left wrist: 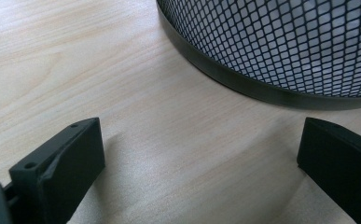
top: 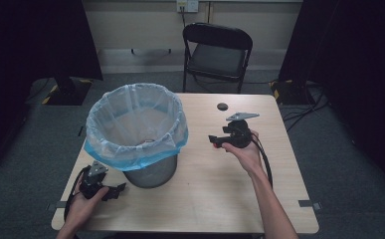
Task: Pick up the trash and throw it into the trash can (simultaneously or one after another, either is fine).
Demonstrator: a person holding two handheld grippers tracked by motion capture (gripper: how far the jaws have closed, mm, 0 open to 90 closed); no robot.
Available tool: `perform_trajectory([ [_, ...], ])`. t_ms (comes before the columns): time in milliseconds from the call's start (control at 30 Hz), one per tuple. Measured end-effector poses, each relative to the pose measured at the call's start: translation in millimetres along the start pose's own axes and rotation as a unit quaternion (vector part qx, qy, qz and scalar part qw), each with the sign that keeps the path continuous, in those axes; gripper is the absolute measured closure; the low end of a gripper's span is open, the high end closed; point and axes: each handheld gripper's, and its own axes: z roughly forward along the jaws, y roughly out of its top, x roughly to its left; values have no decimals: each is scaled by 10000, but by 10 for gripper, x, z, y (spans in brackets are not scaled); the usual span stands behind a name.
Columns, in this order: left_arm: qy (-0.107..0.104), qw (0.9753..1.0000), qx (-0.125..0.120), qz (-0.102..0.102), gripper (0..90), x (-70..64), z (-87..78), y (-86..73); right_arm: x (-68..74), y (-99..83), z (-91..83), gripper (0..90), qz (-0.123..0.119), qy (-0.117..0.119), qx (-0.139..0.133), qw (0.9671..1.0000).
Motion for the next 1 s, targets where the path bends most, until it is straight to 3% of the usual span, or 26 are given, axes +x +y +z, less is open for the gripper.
perform_trajectory([
  [67,-3,10000,-11,-14,1,-2,2,0,-40,-50,42,342,13,-78,41,10000],
  [400,-5,10000,-12,-17,1,-3,2,0,-255,-193,254,411,259,-129,312,9991],
  [500,-5,10000,-11,-14,1,-2,2,0,-273,-228,330,424,210,-300,378,9986],
  [667,-8,10000,-13,-15,1,-2,2,-1,-287,-278,479,441,212,-250,567,9979],
  [1000,-8,10000,-14,-15,1,-2,2,-1,-296,-364,664,497,184,-406,889,9950],
])
